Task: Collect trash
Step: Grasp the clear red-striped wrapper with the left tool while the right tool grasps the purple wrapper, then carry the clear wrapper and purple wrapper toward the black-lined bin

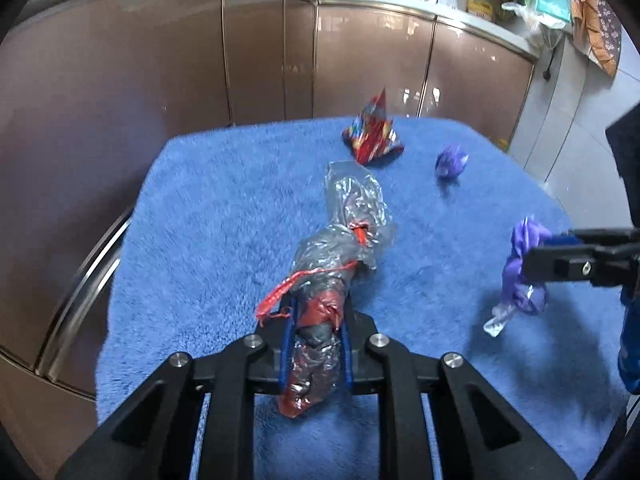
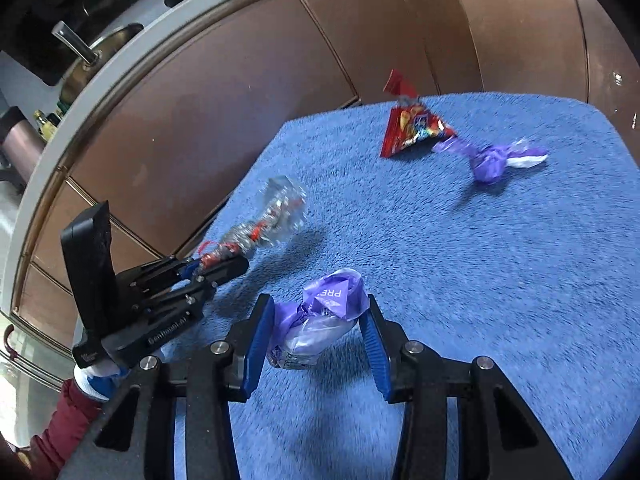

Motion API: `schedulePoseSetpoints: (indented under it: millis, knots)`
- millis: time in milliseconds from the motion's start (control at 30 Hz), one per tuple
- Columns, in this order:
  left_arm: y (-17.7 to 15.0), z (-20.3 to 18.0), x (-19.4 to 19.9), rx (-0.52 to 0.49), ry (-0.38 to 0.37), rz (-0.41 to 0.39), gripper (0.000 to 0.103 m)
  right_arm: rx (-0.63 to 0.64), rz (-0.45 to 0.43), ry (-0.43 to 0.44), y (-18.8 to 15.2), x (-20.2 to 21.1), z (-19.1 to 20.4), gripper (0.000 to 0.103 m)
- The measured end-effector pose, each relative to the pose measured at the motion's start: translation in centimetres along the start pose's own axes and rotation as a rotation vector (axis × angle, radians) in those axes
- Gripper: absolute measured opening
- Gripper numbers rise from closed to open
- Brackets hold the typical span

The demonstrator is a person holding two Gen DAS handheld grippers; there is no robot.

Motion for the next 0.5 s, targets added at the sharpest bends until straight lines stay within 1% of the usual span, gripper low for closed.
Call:
schedulePoseSetpoints:
  millis: [67, 267, 300, 500]
  knots:
    - [0.8, -0.9, 1.4, -0.012, 0.005, -0.022, 0.017, -0.005, -0.019, 0.007, 0.0, 0.7, 0.4, 0.041]
    - [3.0, -4.6, 5.3, -0.074, 0.032, -0.078, 0.017, -0.026, -0.105, 0.033, -0.5, 6.1, 0.2, 0.041]
    - [3.5, -5.6, 6.2, -0.085, 0.039, -0.092, 0.017, -0.030, -0.116, 0.034, -0.4, 6.5, 0.4, 0.041]
    - [6.1, -10.7, 9.4, -0.150, 0.067, -0.147, 0.017, -0.070, -0.229, 0.036, -0.8, 13.0, -1.1, 0.041]
Point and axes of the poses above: each gripper's, at about its wrist camera, not at the fingertips, and x roughly against the way its jaws point, z to its left, y to its top, the point moved 9 cm from there along -x, roughly the way its jaws point, and after that the axes turned 6 degrees about -x, right-handed, at the moved point
